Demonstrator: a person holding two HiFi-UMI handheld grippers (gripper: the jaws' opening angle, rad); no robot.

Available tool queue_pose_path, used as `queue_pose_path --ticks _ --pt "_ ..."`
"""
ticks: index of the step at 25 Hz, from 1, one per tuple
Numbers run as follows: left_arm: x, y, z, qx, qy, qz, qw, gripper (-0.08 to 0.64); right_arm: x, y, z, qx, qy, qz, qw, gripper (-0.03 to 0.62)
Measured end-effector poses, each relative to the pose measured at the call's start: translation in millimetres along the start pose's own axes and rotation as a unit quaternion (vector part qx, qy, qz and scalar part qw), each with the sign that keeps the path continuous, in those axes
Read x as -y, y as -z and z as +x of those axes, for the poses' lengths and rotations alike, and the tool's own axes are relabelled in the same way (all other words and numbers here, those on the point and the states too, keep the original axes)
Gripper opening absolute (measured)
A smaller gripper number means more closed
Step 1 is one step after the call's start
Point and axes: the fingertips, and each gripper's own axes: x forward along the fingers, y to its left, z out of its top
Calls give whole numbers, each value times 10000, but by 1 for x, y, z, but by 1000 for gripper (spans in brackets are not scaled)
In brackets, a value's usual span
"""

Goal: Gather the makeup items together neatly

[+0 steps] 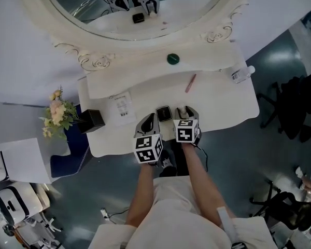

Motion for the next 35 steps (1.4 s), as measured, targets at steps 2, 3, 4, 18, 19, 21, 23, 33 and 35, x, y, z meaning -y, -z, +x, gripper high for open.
queue_pose_path --ticks 2,3,4,18,19,21,23,33,35 --pt "-2 1 -1 9 -18 -35 10000 15 -2 -1 2 21 -12 31 10000 203" --pt "-2 1 -1 11 -26 -46 10000 15 -3 -3 2 30 -29 19 10000 210" --pt "-2 1 -1 13 -31 -55 10000 15 -4 -5 1 41 -53 -17 10000 216" --pt "-20 10 -13 91 -203 46 9997 15 -28 -40 -44 627 -360 -206 9972 171" --pt "-24 13 -13 97 -231 50 9997 15 -30 -41 -46 643 -378 -216 9970 163" --pt "-38 16 -15 142 -328 62 9993 15 -35 -40 -50 632 -391 -246 9969 142" --pt "-53 21 -16 145 -450 87 9988 15 -39 -38 -54 627 -412 -268 9968 96" --pt "-134 36 -11 -25 -832 528 9951 15 -89 -31 -62 621 -1600 -445 9842 49" --pt "-150 37 -10 -159 -856 546 9947 15 -99 -26 -61 596 -1814 -454 9805 49"
